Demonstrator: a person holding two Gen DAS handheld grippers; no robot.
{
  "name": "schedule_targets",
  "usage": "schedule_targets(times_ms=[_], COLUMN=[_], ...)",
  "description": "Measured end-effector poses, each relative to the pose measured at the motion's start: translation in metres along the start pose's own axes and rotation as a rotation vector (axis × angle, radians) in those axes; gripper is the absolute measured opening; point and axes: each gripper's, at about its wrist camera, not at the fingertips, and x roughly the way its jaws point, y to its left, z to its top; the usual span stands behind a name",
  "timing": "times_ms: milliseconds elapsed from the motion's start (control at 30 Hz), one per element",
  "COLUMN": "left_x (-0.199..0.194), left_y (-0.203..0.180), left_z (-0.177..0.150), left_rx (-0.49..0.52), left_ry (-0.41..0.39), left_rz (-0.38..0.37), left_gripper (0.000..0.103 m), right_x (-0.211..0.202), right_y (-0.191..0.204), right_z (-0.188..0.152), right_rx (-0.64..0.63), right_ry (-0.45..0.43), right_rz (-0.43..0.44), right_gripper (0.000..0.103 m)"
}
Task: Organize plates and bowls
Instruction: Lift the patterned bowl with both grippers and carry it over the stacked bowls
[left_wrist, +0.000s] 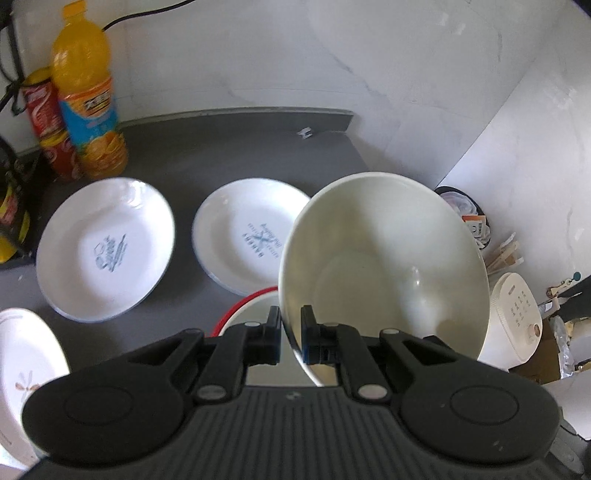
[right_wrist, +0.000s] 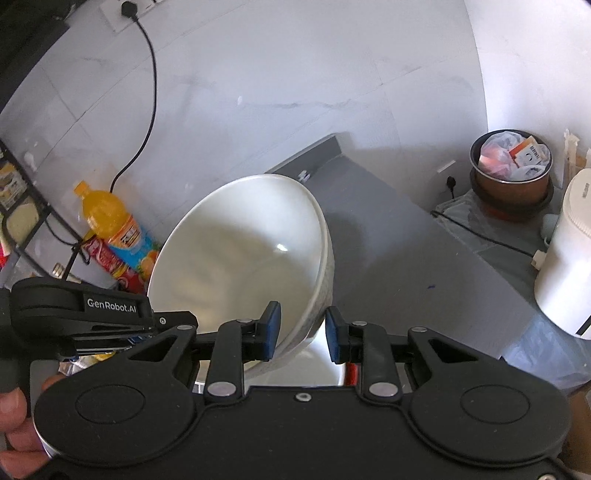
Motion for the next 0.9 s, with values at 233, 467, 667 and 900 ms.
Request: schedule_targets(times_ms=[233, 467, 667, 900], left_x=[-0.005, -0.002, 0.002, 0.007], left_y=[0.014, 0.022, 0.028, 0.044], left_z=[-0.018, -0.036, -0.049, -0.056], left_rx=[-0.03, -0.056, -0.076, -0.121], left_ry=[0.015, 0.039, 0.06, 0.076], left_rz=[0.014, 0.013, 0.015, 0.022], left_gripper=[0.009, 0.009, 0.009, 0.009], right_x=[-0.001, 0.0, 0.005, 0.017], right_y=[0.007, 0.008, 0.009, 0.017], right_z=[-0.02, -0.037, -0.045, -0.05], right_rx=[-0.02, -0.036, -0.049, -0.078], right_ry=[0.024, 0.059, 0.091, 0.132], right_rz=[-0.002, -0.024, -0.024, -0.03], right_gripper=[0.026, 0.025, 0.025, 0.025])
